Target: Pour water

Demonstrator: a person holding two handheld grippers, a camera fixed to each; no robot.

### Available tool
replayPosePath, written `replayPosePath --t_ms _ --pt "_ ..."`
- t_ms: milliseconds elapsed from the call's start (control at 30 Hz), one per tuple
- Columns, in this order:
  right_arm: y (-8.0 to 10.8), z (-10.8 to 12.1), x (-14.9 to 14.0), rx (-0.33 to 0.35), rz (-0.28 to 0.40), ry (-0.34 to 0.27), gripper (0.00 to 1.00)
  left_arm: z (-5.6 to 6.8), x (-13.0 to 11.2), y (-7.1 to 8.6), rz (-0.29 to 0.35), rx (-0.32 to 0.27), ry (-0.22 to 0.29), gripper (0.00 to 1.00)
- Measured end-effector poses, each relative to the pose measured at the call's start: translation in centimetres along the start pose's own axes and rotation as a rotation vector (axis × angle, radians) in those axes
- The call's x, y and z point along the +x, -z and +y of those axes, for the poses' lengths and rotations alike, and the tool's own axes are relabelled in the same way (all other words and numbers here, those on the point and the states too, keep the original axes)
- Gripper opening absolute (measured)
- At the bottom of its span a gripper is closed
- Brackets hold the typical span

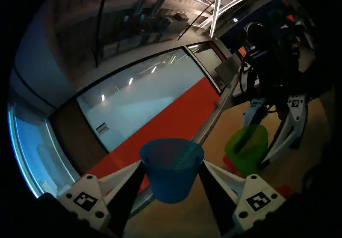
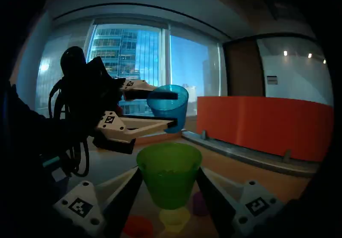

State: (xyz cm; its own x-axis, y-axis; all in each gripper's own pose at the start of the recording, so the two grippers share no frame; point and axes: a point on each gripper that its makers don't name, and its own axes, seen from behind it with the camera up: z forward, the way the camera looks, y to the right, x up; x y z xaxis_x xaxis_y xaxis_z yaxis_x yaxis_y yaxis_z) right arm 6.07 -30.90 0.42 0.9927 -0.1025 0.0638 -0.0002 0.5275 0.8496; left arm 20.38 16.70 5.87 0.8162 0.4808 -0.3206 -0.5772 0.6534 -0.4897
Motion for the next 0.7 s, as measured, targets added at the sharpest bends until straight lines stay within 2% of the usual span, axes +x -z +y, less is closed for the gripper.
replayPosePath --t_ms 167,400,600,700 --pt "0.1 0.2 0.3 -0.005 0.004 0.002 0.87 -0.1 -0.6 0.0 0.003 -0.001 0.122 0.84" --pt "0.3 0.3 0.7 -0.01 0.01 0.008 0.87 -0.3 -1.6 0.1 0.012 -0.018 0.318 0.84" --pt "0.3 0.2 1.2 -0.013 0.016 0.011 0.87 -0.7 -2.7 0.0 0.001 -0.019 0.452 0.84" --pt "0.4 0.3 1.3 -0.016 0.016 0.011 0.87 -0.8 -3.0 0.0 0.0 -0.02 0.502 0.84"
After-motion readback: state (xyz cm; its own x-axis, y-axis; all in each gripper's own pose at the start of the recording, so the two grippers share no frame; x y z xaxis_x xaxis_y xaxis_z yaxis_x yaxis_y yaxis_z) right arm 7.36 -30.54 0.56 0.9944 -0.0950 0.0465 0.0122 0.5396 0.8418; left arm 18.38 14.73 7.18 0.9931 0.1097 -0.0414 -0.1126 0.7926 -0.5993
